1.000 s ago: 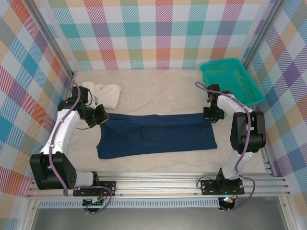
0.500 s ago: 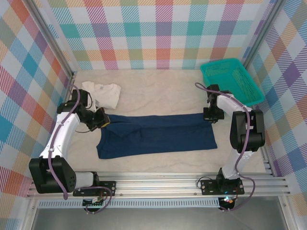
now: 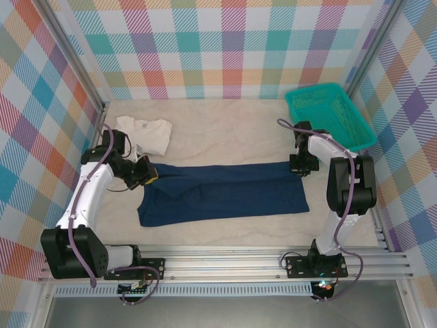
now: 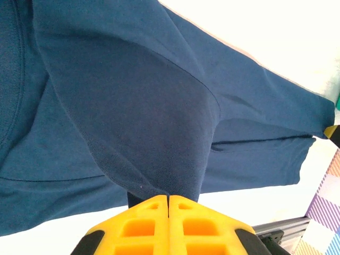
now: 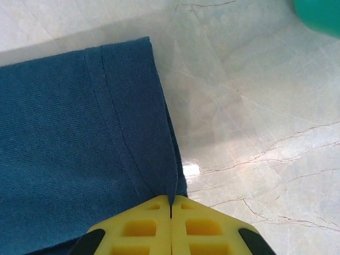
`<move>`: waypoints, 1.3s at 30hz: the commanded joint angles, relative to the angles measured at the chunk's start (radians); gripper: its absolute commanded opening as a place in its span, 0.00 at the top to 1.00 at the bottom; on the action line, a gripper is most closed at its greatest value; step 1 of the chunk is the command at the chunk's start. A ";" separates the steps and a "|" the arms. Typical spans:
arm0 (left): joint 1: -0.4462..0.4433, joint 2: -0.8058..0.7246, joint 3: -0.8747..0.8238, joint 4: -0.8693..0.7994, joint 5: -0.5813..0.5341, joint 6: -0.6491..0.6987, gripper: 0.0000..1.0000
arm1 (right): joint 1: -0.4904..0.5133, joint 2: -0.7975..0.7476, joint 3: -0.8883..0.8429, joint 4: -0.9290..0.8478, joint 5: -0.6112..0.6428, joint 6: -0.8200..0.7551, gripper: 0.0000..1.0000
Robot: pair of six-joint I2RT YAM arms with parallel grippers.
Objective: Fold the inside-out t-shirt
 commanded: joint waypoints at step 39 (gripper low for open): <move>0.018 0.092 -0.171 0.152 -0.046 -0.046 1.00 | 0.811 -0.153 -0.239 0.898 -0.499 0.008 0.50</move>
